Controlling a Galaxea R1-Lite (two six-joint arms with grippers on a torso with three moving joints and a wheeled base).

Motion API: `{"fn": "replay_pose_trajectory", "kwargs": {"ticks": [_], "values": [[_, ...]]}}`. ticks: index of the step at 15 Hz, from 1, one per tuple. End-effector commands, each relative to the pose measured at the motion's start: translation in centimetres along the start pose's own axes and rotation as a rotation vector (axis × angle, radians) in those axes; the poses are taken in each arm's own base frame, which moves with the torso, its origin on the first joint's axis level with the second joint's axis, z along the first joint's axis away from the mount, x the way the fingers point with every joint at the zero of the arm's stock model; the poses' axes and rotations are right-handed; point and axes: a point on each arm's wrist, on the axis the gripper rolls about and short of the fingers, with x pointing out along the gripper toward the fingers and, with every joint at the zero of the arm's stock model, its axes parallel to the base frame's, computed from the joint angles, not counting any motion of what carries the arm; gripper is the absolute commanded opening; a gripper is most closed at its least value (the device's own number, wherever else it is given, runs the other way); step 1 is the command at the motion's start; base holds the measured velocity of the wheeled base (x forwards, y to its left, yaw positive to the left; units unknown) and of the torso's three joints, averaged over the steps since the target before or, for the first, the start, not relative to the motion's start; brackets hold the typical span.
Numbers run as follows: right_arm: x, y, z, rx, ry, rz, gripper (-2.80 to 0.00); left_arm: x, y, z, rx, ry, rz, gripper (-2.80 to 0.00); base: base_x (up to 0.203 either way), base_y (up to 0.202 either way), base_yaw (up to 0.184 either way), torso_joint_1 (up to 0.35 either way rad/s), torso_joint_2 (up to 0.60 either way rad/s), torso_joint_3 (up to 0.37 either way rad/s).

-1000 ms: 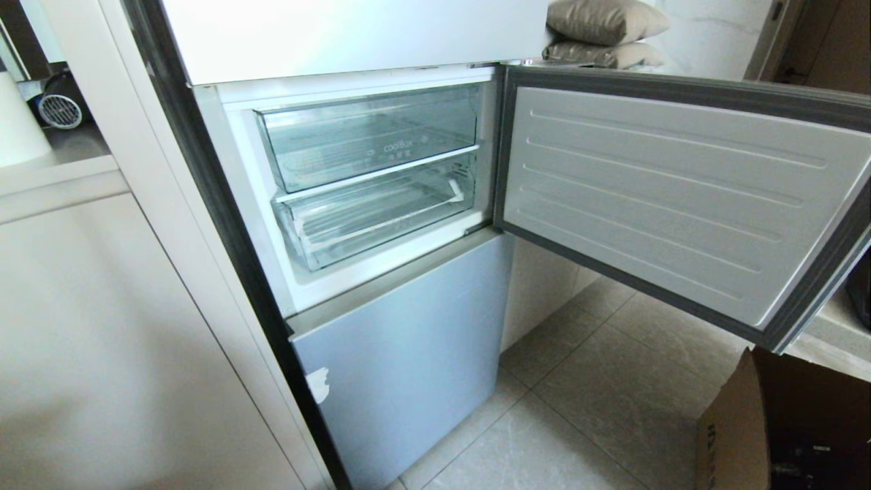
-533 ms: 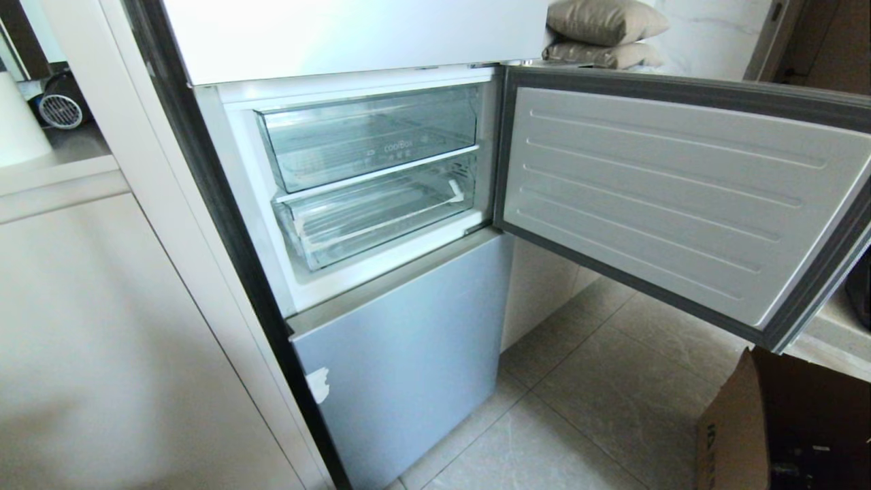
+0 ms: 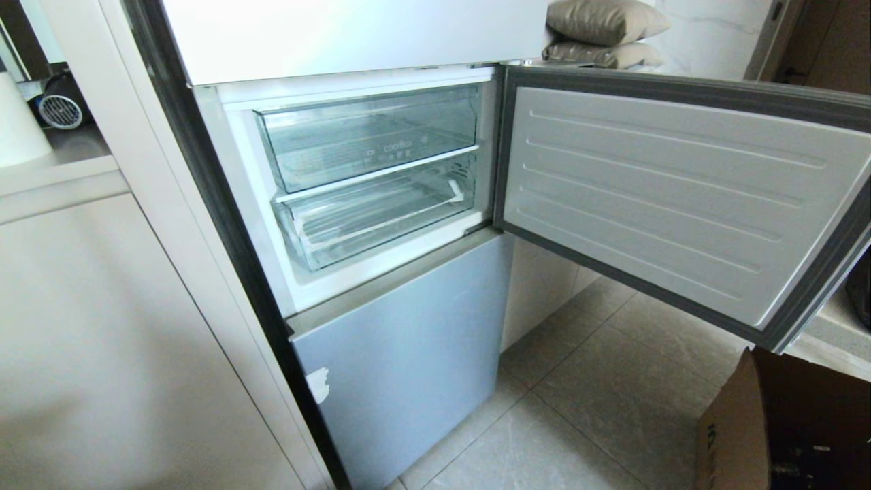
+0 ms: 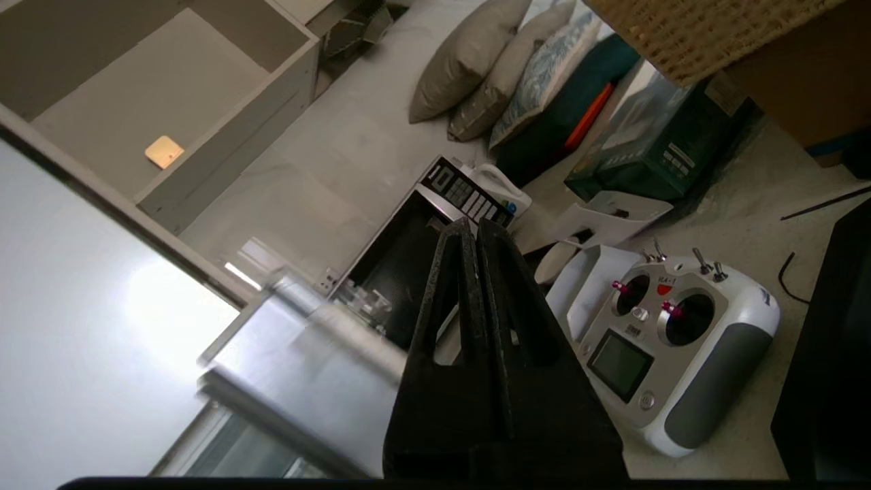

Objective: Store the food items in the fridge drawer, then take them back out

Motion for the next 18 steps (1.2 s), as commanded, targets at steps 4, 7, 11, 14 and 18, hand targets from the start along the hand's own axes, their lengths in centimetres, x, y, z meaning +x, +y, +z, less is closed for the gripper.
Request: {"fn": "replay_pose_trajectory", "kwargs": {"ticks": [4, 7, 11, 14, 18], "values": [[6.7, -4.7, -2.9, 0.235, 0.150, -0.061, -2.80, 0.0, 0.0, 0.0, 0.000, 0.001, 0.001, -2.80, 0.000, 0.000, 0.000, 0.000, 0.00, 0.000], [8.3, -4.2, -3.3, 0.343, 0.241, -0.026, -2.80, 0.0, 0.0, 0.0, 0.000, 0.000, 0.000, -2.80, 0.000, 0.000, 0.000, 0.000, 0.00, 0.000], [10.2, -2.9, -5.1, 0.417, 0.366, 0.029, -2.80, 0.0, 0.0, 0.0, 0.000, 0.000, 0.002, -2.80, 0.000, 0.000, 0.000, 0.000, 0.00, 0.000], [10.6, -2.3, -6.6, 0.487, 0.467, 0.042, -2.80, 0.0, 0.0, 0.0, 0.000, 0.000, 0.000, -2.80, 0.000, 0.000, 0.000, 0.000, 0.00, 0.000], [9.2, -1.2, -7.4, 0.548, 0.549, 0.030, -2.80, 0.0, 0.0, 0.0, 0.000, 0.000, 0.003, -2.80, 0.000, 0.000, 0.000, 0.000, 0.00, 0.000]]}}
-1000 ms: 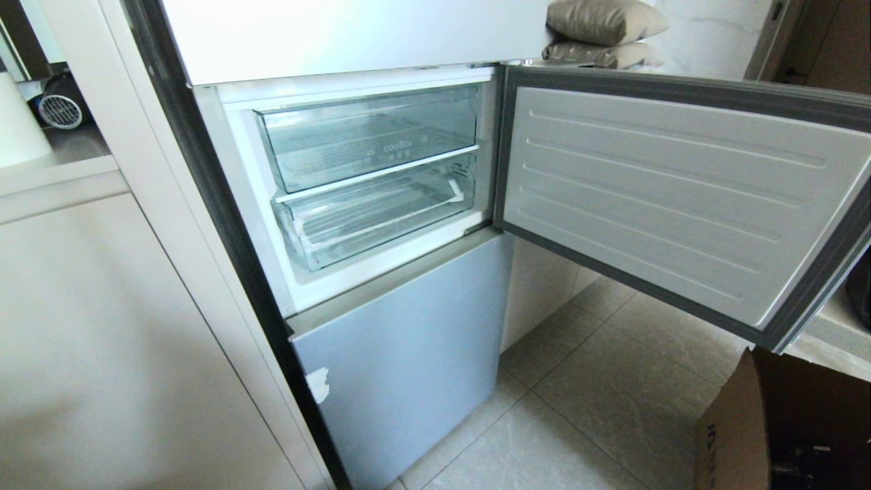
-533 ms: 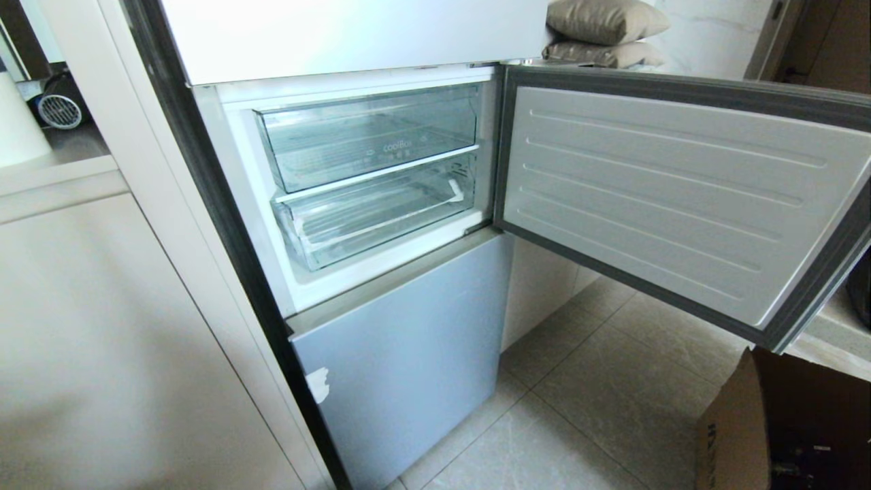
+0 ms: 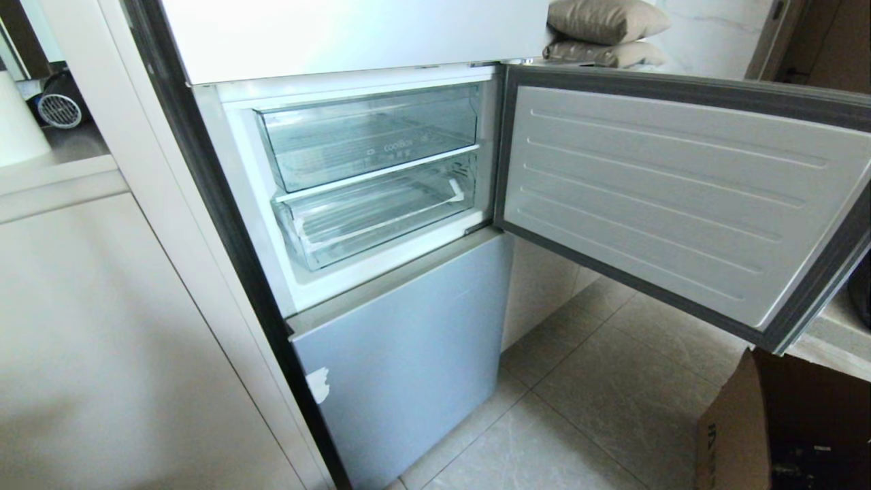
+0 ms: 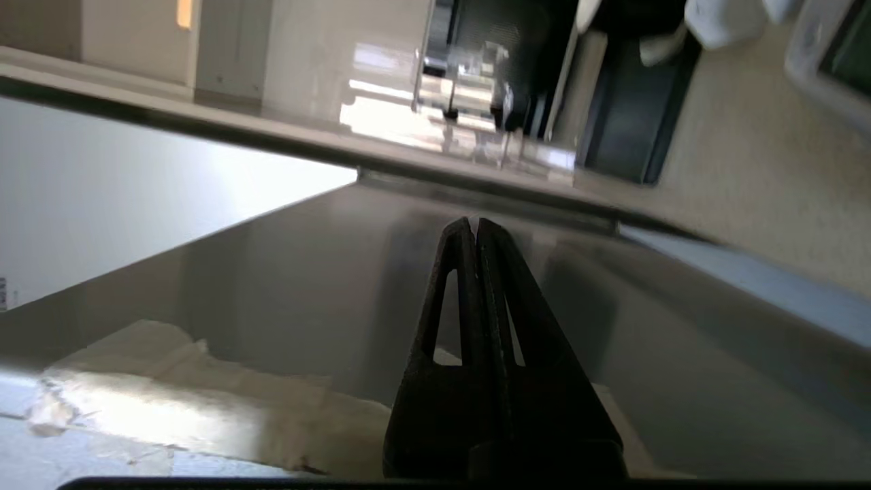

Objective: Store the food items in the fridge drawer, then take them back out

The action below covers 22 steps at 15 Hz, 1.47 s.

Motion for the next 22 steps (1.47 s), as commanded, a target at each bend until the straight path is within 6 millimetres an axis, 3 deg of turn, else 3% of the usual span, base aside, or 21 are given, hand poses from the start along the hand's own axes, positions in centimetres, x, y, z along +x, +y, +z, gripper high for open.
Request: {"fn": "replay_pose_trajectory", "kwargs": {"ticks": [1, 5, 11, 16, 18, 20, 22], "values": [[-0.9, 1.2, -1.4, 0.011, 0.041, 0.000, -2.80, 0.0, 0.0, 0.0, 0.000, 0.000, 0.001, -2.80, 0.000, 0.000, 0.000, 0.000, 0.00, 0.000], [-3.1, 3.1, -4.6, 0.030, 0.122, -0.014, -2.80, 0.0, 0.0, 0.0, 0.000, 0.001, 0.001, -2.80, 0.000, 0.000, 0.000, 0.000, 0.00, 0.000], [-7.7, 6.7, -11.7, 0.025, 0.229, -0.006, -2.80, 0.0, 0.0, 0.0, 0.000, 0.000, 0.000, -2.80, 0.000, 0.000, 0.000, 0.000, 0.00, 0.000], [-7.9, 8.0, -20.4, 0.055, 0.487, 0.068, -2.80, 0.0, 0.0, 0.0, 0.000, 0.001, 0.003, -2.80, 0.000, 0.000, 0.000, 0.000, 0.00, 0.000], [-7.4, 8.7, -22.4, 0.065, 0.549, 0.104, -2.80, 0.0, 0.0, 0.0, 0.000, 0.000, 0.000, -2.80, 0.000, 0.000, 0.000, 0.000, 0.00, 0.000], [-5.8, 9.4, -23.6, 0.065, 0.553, 0.139, -2.80, 0.0, 0.0, 0.0, 0.000, 0.000, 0.000, -2.80, 0.000, 0.000, 0.000, 0.000, 0.00, 0.000], [-2.6, 8.8, -25.0, 0.015, 0.549, 0.133, -2.80, 0.0, 0.0, 0.0, 0.000, 0.000, 0.000, -2.80, 0.000, 0.000, 0.000, 0.000, 0.00, 0.000]]}}
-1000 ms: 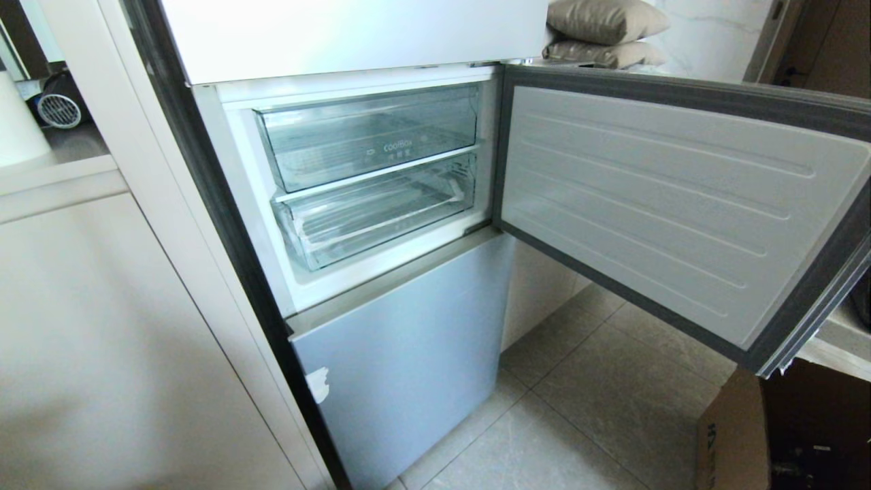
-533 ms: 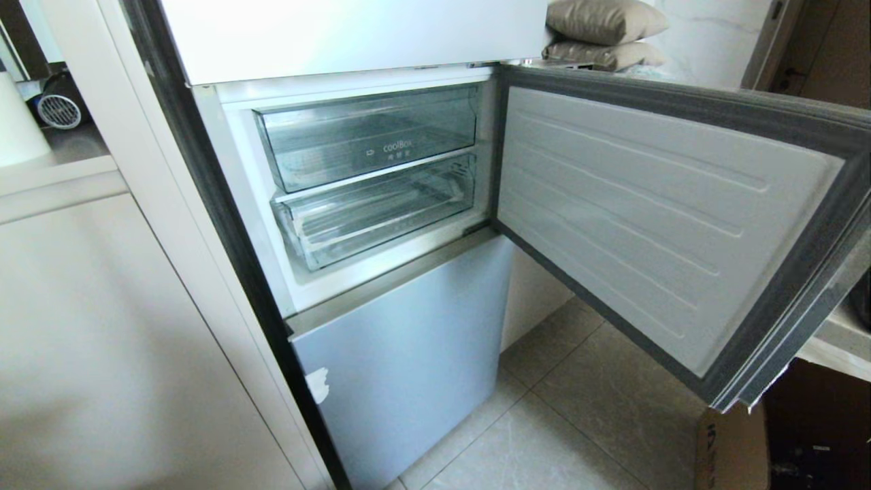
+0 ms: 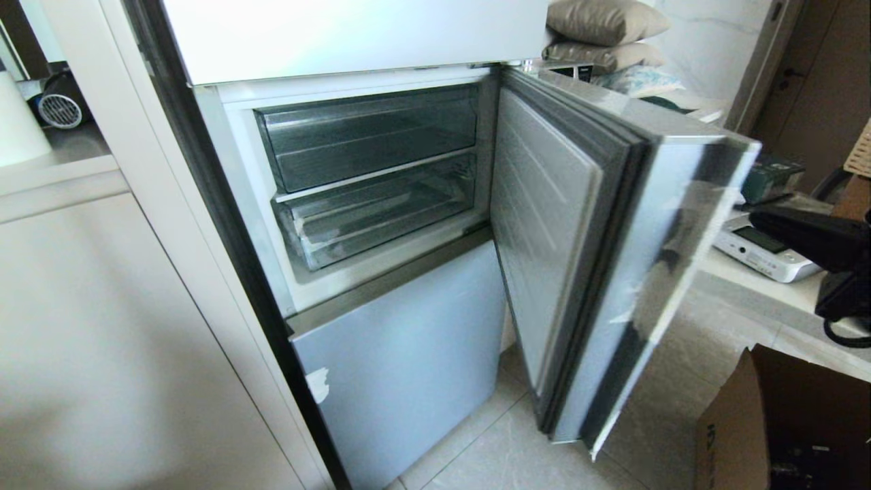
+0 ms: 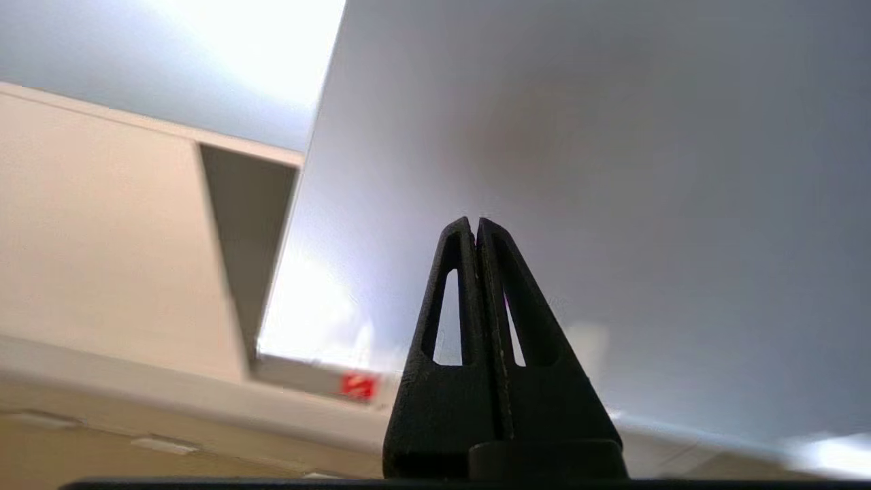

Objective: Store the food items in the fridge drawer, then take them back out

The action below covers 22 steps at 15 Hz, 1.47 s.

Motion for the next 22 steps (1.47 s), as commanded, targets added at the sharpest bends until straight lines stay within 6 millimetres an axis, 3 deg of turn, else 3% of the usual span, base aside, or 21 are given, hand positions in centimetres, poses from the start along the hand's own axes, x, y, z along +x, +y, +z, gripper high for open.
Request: {"fn": "replay_pose_trajectory", "kwargs": {"ticks": [1, 4, 7, 11, 15, 22], "values": [[4.5, -1.5, -0.1, -0.068, 0.010, -0.034, -2.80, 0.0, 0.0, 0.0, 0.000, 0.000, 0.003, -2.80, 0.000, 0.000, 0.000, 0.000, 0.00, 0.000], [11.7, -5.0, -2.5, -0.378, -0.055, -0.213, -2.80, 0.0, 0.0, 0.0, 0.000, 0.000, 0.001, -2.80, 0.000, 0.000, 0.000, 0.000, 0.00, 0.000], [17.8, -6.1, -4.0, -0.603, -0.101, -0.280, -2.80, 0.0, 0.0, 0.0, 0.000, 0.001, 0.001, -2.80, 0.000, 0.000, 0.000, 0.000, 0.00, 0.000], [23.1, -7.6, -6.0, -0.806, -0.028, -0.240, -2.80, 0.0, 0.0, 0.0, 0.000, 0.000, 0.001, -2.80, 0.000, 0.000, 0.000, 0.000, 0.00, 0.000], [27.9, -8.9, -6.4, -0.851, -0.040, -0.170, -2.80, 0.0, 0.0, 0.0, 0.000, 0.000, 0.000, -2.80, 0.000, 0.000, 0.000, 0.000, 0.00, 0.000], [34.4, -12.6, -7.0, -0.919, -0.078, -0.083, -2.80, 0.0, 0.0, 0.0, 0.000, 0.000, 0.000, -2.80, 0.000, 0.000, 0.000, 0.000, 0.00, 0.000]]}}
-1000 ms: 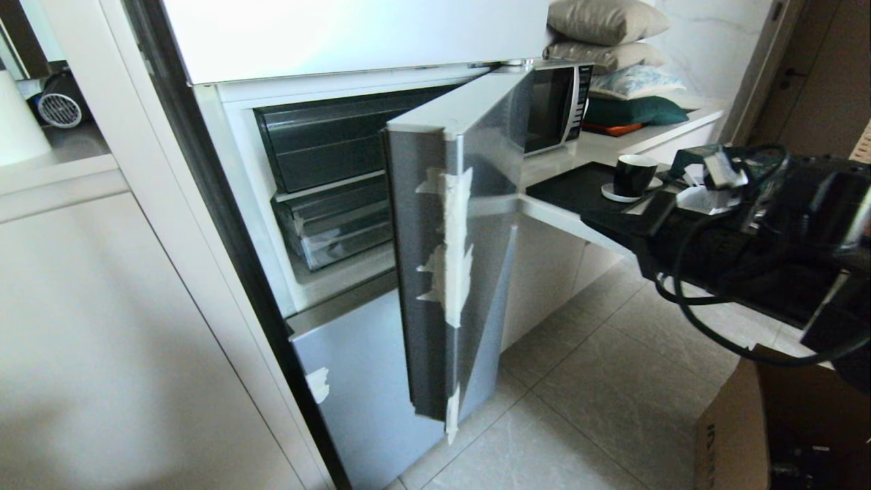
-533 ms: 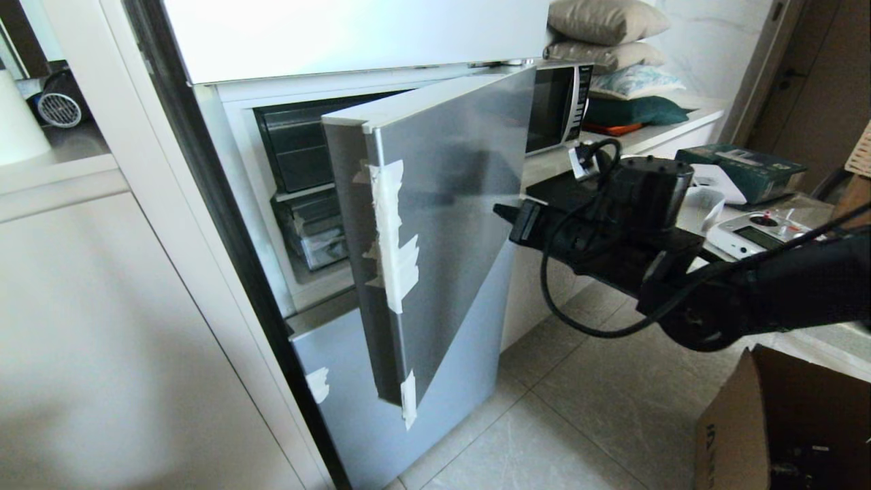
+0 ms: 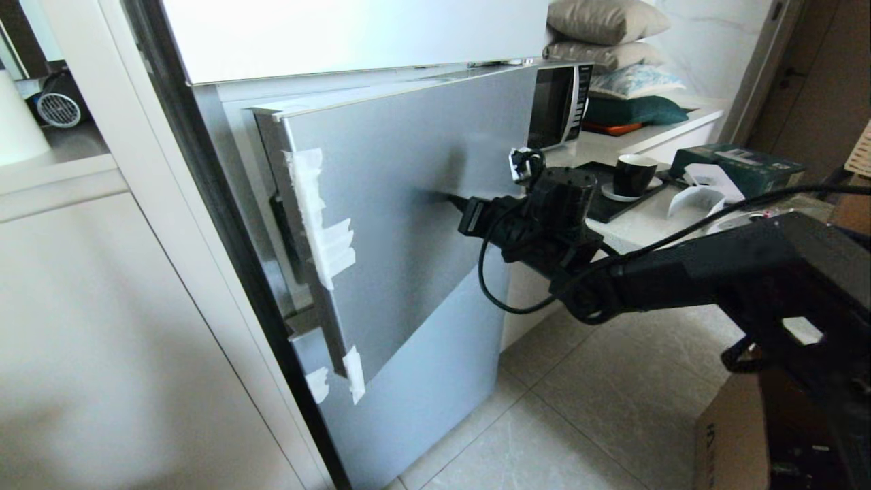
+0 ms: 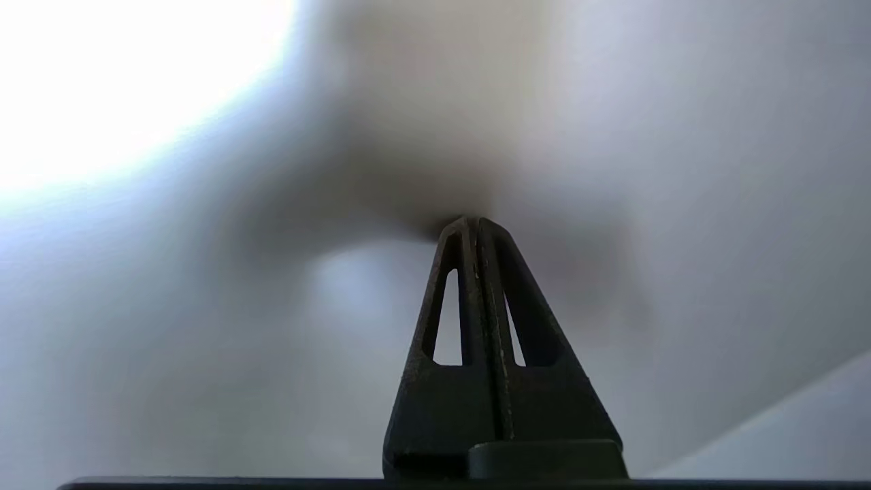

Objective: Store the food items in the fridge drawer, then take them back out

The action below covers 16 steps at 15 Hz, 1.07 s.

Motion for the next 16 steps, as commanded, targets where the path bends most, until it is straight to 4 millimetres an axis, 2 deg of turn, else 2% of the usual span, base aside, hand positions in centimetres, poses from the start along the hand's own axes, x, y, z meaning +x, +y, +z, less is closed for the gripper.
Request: {"fn": "replay_pose_trajectory", "kwargs": {"ticks": [1, 3, 5, 11, 14, 16], "values": [[2.8, -1.0, -3.6, -0.022, 0.006, 0.015, -2.80, 0.0, 0.0, 0.0, 0.000, 0.000, 0.001, -2.80, 0.000, 0.000, 0.000, 0.000, 0.00, 0.000], [4.4, -1.7, -6.0, -0.074, 0.031, 0.023, -2.80, 0.0, 0.0, 0.0, 0.000, 0.000, 0.001, -2.80, 0.000, 0.000, 0.000, 0.000, 0.00, 0.000], [4.6, -2.0, -7.4, -0.093, 0.089, 0.075, -2.80, 0.0, 0.0, 0.0, 0.000, 0.001, 0.001, -2.80, 0.000, 0.000, 0.000, 0.000, 0.00, 0.000], [3.9, -1.4, -6.0, -0.100, -0.017, 0.073, -2.80, 0.0, 0.0, 0.0, 0.000, 0.000, 0.002, -2.80, 0.000, 0.000, 0.000, 0.000, 0.00, 0.000], [0.9, 1.1, -3.4, -0.093, 0.014, 0.023, -2.80, 0.0, 0.0, 0.0, 0.000, 0.000, 0.001, -2.80, 0.000, 0.000, 0.000, 0.000, 0.00, 0.000], [-3.7, 4.5, 0.8, -0.100, 0.018, 0.025, -2.80, 0.0, 0.0, 0.0, 0.000, 0.001, 0.001, -2.80, 0.000, 0.000, 0.000, 0.000, 0.00, 0.000]]}}
